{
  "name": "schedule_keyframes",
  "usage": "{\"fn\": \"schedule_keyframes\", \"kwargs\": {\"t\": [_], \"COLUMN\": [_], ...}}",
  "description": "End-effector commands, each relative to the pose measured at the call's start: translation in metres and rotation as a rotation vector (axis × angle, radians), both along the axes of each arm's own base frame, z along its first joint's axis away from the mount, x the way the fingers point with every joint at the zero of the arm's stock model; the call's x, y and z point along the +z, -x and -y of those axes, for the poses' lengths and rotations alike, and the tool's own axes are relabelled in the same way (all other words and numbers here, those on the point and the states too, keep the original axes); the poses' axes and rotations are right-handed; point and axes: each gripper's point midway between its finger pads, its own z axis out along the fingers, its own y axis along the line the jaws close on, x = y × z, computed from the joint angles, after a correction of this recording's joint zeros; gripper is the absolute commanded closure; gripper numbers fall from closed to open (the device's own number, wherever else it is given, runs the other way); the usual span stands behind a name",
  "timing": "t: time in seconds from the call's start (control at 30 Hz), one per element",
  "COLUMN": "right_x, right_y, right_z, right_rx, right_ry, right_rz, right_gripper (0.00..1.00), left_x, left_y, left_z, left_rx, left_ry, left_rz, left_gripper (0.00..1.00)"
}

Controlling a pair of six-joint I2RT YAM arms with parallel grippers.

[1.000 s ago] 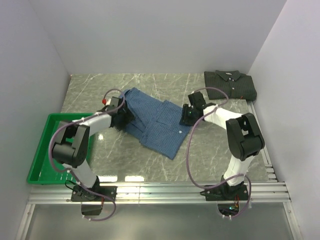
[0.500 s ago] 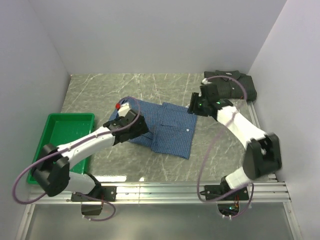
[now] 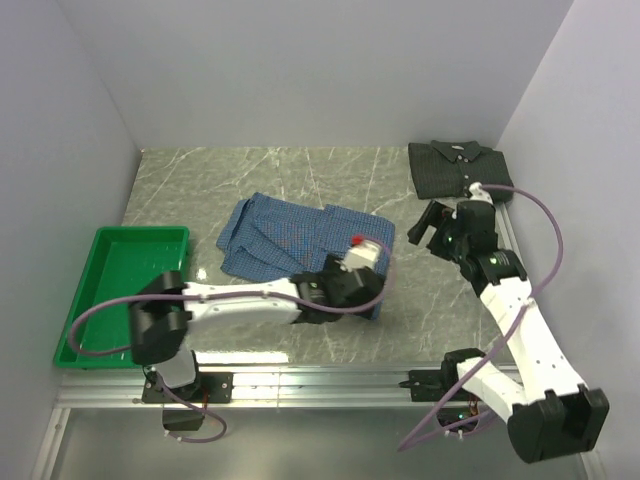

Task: Fold and stack the long sleeve shirts
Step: Fold the shirt

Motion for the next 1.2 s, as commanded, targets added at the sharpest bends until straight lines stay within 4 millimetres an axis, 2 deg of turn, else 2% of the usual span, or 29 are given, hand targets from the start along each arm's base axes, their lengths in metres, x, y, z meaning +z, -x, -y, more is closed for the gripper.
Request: {"fn": "schedule_keyframes", "kwargs": {"t": [0.0,0.07,0.1,0.17,0.2,0.27,0.3,0.47,0.7,0.77,0.8,0.83,0.9,0.93,0.97,1.03,1.07,1.1,1.13,1.17], "right_x": [-0.002,-0.004,-0.004,-0.008,-0.007,-0.011,-0.012,-0.021,-0.020,-0.023,-0.025,-0.025,-0.027,-0.033,-0.029,-0.036,-0.033,-0.035,-0.049,-0.048], "right_y": [0.022,0.031,0.034,0.038,0.041,0.043,0.044,0.045,0.043,0.042,0.042,0.041,0.037,0.038,0.033,0.031,0.026,0.024,0.020,0.020], "right_z": [0.015,0.022,0.025,0.027,0.029,0.027,0.027,0.021,0.019,0.017,0.017,0.011,0.004,-0.002,-0.004,-0.010,-0.012,-0.013,-0.019,-0.020], "right_rx": [-0.084,-0.125,-0.152,-0.169,-0.179,-0.179,-0.184,-0.179,-0.175,-0.171,-0.174,-0.150,-0.134,-0.114,-0.109,-0.103,-0.098,-0.103,-0.099,-0.106], "right_ry": [-0.017,-0.027,-0.035,-0.048,-0.055,-0.075,-0.084,-0.127,-0.150,-0.156,-0.159,-0.181,-0.228,-0.258,-0.278,-0.323,-0.337,-0.357,-0.411,-0.423], "right_rz": [0.000,0.026,0.037,0.044,0.053,0.052,0.048,0.047,0.069,0.063,0.059,0.056,0.065,0.053,0.076,0.071,0.095,0.097,0.086,0.084], "right_gripper": [0.00,0.00,0.00,0.00,0.00,0.00,0.00,0.01,0.03,0.04,0.04,0.04,0.05,0.05,0.05,0.05,0.05,0.01,0.00,0.00], "left_x": [-0.002,-0.007,-0.021,-0.029,-0.042,-0.047,-0.058,-0.072,-0.098,-0.101,-0.102,-0.101,-0.095,-0.092,-0.091,-0.079,-0.079,-0.068,-0.062,-0.051], "left_y": [0.007,0.010,0.013,0.014,0.017,0.016,0.018,0.019,0.018,0.020,0.019,0.019,0.018,0.017,0.015,0.015,0.014,0.011,0.009,0.008], "left_z": [0.034,0.046,0.050,0.058,0.060,0.062,0.063,0.070,0.062,0.060,0.060,0.059,0.057,0.057,0.056,0.056,0.053,0.054,0.050,0.053], "left_rx": [-0.127,-0.166,-0.184,-0.217,-0.230,-0.233,-0.236,-0.251,-0.240,-0.235,-0.231,-0.227,-0.205,-0.200,-0.190,-0.174,-0.169,-0.159,-0.140,-0.138], "left_ry": [-0.075,-0.108,-0.147,-0.186,-0.226,-0.279,-0.313,-0.353,-0.428,-0.428,-0.430,-0.432,-0.423,-0.409,-0.398,-0.350,-0.341,-0.301,-0.228,-0.192], "left_rz": [0.081,0.107,0.117,0.140,0.143,0.151,0.152,0.160,0.146,0.135,0.138,0.137,0.140,0.140,0.136,0.126,0.120,0.117,0.077,0.088], "left_gripper": [0.11,0.12,0.12,0.14,0.15,0.16,0.17,0.23,0.33,0.41,0.45,0.54,0.62,0.71,0.77,0.99,0.99,1.00,1.00,1.00]}}
